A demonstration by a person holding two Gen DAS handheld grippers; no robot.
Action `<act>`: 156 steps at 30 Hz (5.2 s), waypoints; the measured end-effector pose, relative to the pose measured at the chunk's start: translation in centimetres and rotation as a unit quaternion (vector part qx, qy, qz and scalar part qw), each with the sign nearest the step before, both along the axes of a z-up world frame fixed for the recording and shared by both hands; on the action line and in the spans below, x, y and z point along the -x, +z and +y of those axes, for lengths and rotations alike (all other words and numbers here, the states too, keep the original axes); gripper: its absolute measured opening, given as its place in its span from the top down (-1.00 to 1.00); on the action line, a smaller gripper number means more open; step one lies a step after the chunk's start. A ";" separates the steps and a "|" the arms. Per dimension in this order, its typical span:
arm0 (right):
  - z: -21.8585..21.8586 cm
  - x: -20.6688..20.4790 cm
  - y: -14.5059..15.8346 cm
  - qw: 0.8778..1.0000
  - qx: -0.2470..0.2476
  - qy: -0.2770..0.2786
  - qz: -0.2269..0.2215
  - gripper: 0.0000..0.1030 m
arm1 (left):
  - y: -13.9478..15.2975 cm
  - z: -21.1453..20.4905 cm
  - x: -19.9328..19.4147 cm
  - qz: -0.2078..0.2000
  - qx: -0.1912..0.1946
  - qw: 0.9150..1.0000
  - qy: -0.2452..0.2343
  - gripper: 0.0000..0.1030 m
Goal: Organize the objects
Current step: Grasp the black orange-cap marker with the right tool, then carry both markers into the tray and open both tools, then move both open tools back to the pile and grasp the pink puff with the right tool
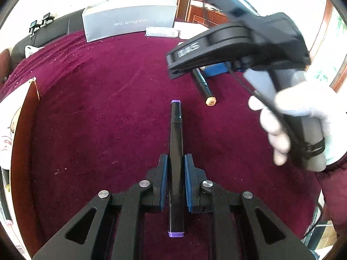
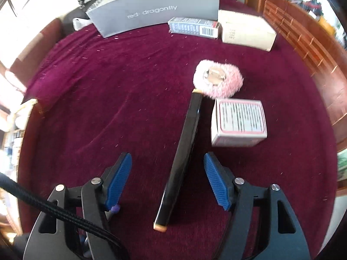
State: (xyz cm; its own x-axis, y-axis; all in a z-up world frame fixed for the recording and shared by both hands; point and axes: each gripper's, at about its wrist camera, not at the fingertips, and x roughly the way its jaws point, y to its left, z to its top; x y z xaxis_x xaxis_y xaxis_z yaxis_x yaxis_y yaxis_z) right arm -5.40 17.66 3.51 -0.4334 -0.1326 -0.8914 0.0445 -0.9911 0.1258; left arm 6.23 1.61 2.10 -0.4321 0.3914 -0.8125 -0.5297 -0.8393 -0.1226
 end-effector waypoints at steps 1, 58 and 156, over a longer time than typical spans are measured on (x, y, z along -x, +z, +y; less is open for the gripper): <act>-0.4 0.2 0.1 1.000 -0.019 -0.004 0.003 -0.13 | 0.0 0.0 0.0 0.004 0.001 1.000 0.002 0.76; -25.5 -8.8 3.5 0.980 0.129 0.153 0.008 0.75 | 3.0 -25.1 -3.1 0.042 -0.064 0.965 0.249 0.77; 9.3 5.5 2.3 0.978 0.134 -0.147 0.069 -0.20 | 5.0 -8.2 -0.6 -0.031 -0.041 0.992 0.116 -0.22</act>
State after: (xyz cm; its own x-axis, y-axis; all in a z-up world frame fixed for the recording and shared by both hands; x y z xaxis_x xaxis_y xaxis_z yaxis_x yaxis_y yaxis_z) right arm -10.93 26.92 5.80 -0.6018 -0.2043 -0.7721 -0.2027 -0.8960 0.3951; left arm 6.82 -6.58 7.07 -0.4686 0.3533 -0.8097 -0.3134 -0.9234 -0.2215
